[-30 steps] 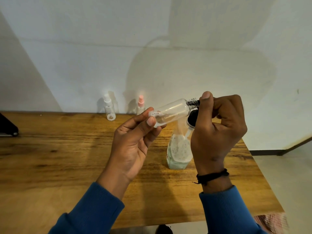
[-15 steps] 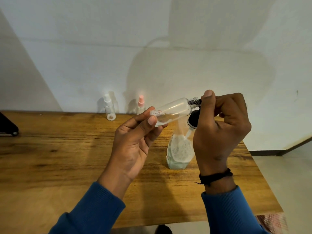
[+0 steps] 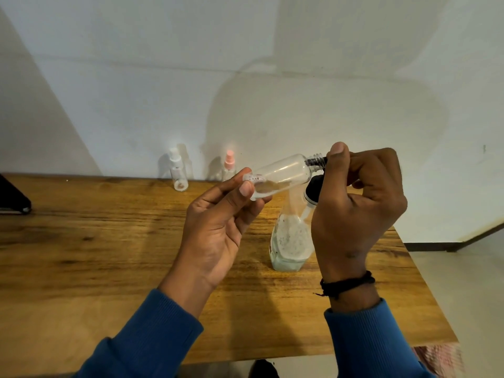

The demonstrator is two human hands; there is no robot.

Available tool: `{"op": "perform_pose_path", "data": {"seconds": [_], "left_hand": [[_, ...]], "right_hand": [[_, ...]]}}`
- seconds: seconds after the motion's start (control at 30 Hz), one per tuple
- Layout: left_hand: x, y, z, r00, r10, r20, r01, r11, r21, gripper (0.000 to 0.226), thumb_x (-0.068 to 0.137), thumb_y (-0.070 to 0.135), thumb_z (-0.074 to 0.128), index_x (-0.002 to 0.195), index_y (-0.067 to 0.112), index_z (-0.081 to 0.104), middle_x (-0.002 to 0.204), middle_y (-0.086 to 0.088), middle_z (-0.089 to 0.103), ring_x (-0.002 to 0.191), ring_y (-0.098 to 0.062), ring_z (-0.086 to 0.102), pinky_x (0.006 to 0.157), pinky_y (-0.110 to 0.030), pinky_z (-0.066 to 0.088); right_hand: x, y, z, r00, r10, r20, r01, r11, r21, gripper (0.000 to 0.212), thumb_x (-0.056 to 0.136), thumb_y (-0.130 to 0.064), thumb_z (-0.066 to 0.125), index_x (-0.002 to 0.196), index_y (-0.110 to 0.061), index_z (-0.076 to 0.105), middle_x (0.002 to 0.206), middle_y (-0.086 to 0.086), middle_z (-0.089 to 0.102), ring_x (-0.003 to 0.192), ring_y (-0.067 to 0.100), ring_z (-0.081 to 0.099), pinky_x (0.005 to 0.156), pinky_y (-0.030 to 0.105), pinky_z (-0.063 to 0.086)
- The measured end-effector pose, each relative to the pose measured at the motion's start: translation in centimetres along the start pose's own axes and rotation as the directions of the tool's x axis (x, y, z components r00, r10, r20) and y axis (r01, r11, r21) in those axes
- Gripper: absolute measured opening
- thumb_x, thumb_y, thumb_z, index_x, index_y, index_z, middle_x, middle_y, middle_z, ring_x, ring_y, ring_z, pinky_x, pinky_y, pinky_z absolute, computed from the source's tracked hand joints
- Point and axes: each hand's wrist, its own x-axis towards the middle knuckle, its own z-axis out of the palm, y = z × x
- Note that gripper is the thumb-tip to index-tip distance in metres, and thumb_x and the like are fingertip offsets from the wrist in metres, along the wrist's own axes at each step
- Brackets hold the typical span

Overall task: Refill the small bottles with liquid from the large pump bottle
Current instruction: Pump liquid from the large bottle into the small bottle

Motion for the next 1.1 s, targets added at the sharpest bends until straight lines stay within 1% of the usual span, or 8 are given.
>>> {"op": "perform_pose_path", "data": {"seconds": [0.07,0.2,0.27,0.43,0.53,0.67,0.83,1.1], "left_hand": [[-0.02,0.02,-0.03,1.0,0.002,-0.008,-0.002,1.0,-0.003,0.03,0.072,0.007,0.069,0.101,0.002,0.072,0.113,-0.016,0.073,0.085,-0.029,0.074,0.066,-0.021,0.06],[-0.14,0.09,0.05,1.0,0.002,-0.006,-0.002,1.0,0.009,0.032,0.07,0.008,0.07,0.102,0.002,0.072,0.112,-0.016,0.073,0.084,-0.028,0.074,0.065,-0.02,0.06],[-0.13,0.08,0.16,1.0,0.004,0.005,-0.004,1.0,0.006,0.033,0.071,0.009,0.07,0.103,0.002,0.071,0.112,-0.013,0.074,0.084,-0.028,0.074,0.065,-0.02,0.06],[-0.14,0.07,0.21,1.0,0.01,0.013,-0.01,1.0,0.004,0.03,0.071,0.009,0.069,0.101,0.004,0.071,0.104,-0.008,0.076,0.083,-0.027,0.074,0.067,-0.02,0.06],[-0.16,0.11,0.21,1.0,0.005,0.0,-0.005,1.0,0.002,0.032,0.071,0.009,0.069,0.102,0.003,0.072,0.106,-0.012,0.075,0.083,-0.027,0.074,0.065,-0.02,0.06],[-0.19,0.17,0.36,1.0,0.004,0.012,-0.004,1.0,0.007,0.035,0.071,0.01,0.069,0.106,0.003,0.07,0.109,-0.012,0.074,0.084,-0.027,0.074,0.067,-0.02,0.06],[-0.08,0.09,0.32,1.0,0.008,0.006,-0.009,1.0,0.009,0.036,0.074,0.009,0.068,0.109,0.001,0.069,0.113,-0.01,0.074,0.086,-0.027,0.073,0.068,-0.02,0.06],[-0.09,0.09,0.36,1.0,0.011,0.014,-0.011,1.0,0.017,0.035,0.071,0.01,0.068,0.105,0.004,0.069,0.102,-0.006,0.077,0.082,-0.026,0.074,0.067,-0.019,0.059]], "right_hand": [[-0.3,0.08,0.1,1.0,0.003,0.001,-0.003,1.0,0.017,0.031,0.092,-0.004,0.063,0.064,-0.014,0.055,0.065,0.003,0.048,0.064,0.005,0.043,0.061,0.015,0.033],[-0.35,0.24,0.06,1.0,0.01,-0.008,-0.01,1.0,0.008,0.03,0.092,-0.006,0.064,0.063,-0.008,0.057,0.067,0.0,0.049,0.063,0.017,0.046,0.059,0.024,0.037],[-0.08,-0.04,0.03,1.0,0.004,-0.01,-0.004,1.0,-0.002,0.03,0.092,-0.007,0.064,0.063,-0.012,0.056,0.067,-0.001,0.049,0.063,0.019,0.046,0.059,0.025,0.037],[-0.33,-0.12,0.12,1.0,0.005,-0.021,-0.005,1.0,0.014,0.028,0.092,-0.006,0.064,0.068,-0.016,0.056,0.069,-0.002,0.049,0.065,0.015,0.046,0.061,0.022,0.037],[-0.57,0.11,0.13,1.0,0.019,-0.023,-0.018,1.0,0.019,0.027,0.092,-0.006,0.064,0.066,-0.011,0.058,0.07,-0.002,0.051,0.065,0.014,0.047,0.061,0.023,0.037],[0.02,-0.24,-0.01,1.0,0.004,-0.011,-0.004,1.0,-0.002,0.028,0.092,-0.008,0.064,0.067,-0.017,0.055,0.069,-0.004,0.049,0.064,0.015,0.045,0.061,0.021,0.035],[-0.19,-0.14,0.05,1.0,0.009,-0.016,-0.009,1.0,0.008,0.028,0.092,-0.006,0.065,0.068,-0.018,0.054,0.068,-0.002,0.049,0.063,0.012,0.045,0.061,0.018,0.034],[-0.11,0.0,0.09,1.0,0.004,-0.018,-0.004,1.0,0.003,0.029,0.092,-0.008,0.064,0.066,-0.017,0.054,0.067,-0.001,0.049,0.063,0.006,0.044,0.06,0.015,0.033]]}}
